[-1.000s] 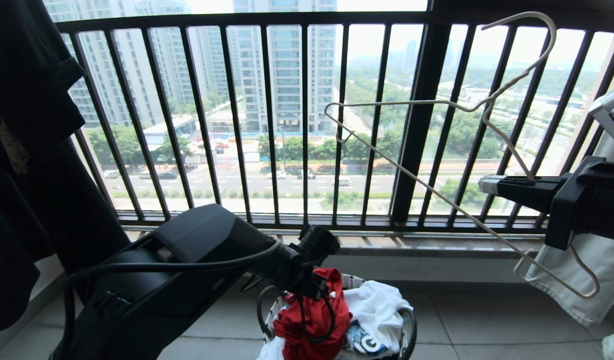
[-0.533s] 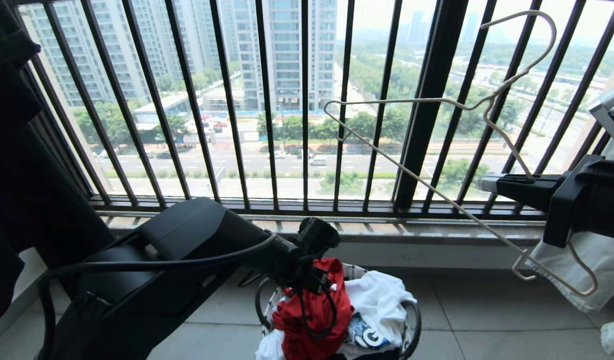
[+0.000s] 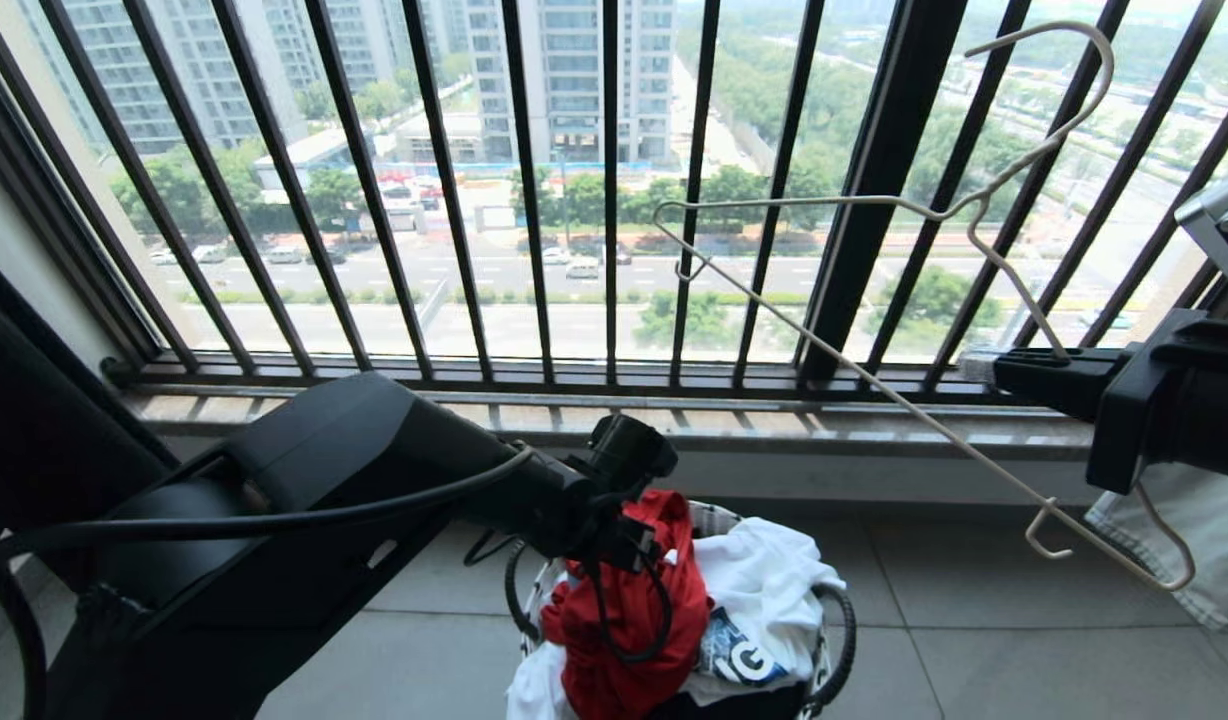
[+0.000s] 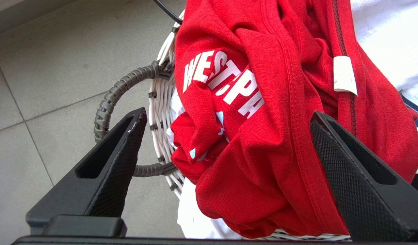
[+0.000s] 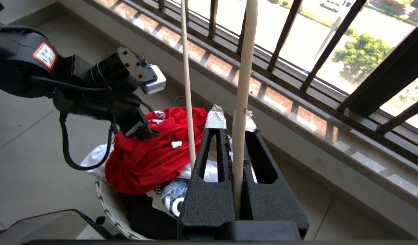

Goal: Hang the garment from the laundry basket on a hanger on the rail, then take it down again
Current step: Pick up clothes from the basket

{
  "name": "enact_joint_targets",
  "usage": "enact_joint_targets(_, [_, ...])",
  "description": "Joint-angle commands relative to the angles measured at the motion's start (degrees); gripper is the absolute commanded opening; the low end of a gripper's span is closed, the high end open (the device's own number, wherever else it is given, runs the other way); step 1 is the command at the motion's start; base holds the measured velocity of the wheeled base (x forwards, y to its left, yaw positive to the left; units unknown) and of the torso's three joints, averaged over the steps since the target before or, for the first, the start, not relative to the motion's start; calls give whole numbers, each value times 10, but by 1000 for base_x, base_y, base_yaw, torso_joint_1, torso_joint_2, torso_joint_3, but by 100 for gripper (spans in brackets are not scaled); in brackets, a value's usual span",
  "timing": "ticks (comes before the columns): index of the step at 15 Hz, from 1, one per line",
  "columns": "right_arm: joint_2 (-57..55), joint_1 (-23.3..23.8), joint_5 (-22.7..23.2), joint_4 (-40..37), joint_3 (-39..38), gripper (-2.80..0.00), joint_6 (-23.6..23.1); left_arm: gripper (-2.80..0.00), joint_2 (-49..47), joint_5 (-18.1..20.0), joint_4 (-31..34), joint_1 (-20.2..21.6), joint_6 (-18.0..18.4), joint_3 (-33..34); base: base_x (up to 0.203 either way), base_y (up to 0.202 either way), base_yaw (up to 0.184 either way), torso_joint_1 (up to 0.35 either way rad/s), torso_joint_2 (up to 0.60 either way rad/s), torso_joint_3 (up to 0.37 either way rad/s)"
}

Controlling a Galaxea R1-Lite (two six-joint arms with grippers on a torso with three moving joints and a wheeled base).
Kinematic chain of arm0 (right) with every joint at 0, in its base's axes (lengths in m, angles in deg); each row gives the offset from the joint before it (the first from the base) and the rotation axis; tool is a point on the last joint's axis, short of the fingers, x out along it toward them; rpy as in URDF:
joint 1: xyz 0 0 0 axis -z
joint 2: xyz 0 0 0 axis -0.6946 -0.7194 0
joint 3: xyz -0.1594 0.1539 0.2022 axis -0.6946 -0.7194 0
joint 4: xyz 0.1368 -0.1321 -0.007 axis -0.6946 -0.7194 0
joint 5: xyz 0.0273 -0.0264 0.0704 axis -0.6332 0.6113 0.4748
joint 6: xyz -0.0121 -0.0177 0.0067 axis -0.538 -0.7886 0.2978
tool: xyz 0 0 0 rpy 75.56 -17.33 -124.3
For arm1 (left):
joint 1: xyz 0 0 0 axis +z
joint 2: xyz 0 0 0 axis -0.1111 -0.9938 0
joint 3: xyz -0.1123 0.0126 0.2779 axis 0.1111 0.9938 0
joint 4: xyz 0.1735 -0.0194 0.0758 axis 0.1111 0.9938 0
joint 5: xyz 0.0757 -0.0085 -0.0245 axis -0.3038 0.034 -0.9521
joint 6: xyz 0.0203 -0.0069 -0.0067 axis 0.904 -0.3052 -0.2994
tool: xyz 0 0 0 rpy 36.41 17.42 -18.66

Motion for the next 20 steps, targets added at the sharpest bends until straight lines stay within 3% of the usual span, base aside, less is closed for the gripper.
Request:
enact_joint_targets(1, [2, 0, 1, 1, 1, -280, -1, 0, 35, -2, 17, -1, 0, 7, 0, 0, 0, -2, -2, -197])
enact_joint_targets(6, [3, 0, 1, 1, 2, -280, -1, 0, 68, -5, 68, -17, 0, 9, 0, 0, 0, 3, 2, -195])
enact_joint_targets(20, [5, 1, 0, 1, 3, -280, -1, 0, 131, -4, 66, -21, 2, 46, 0, 0, 0, 3, 1, -188])
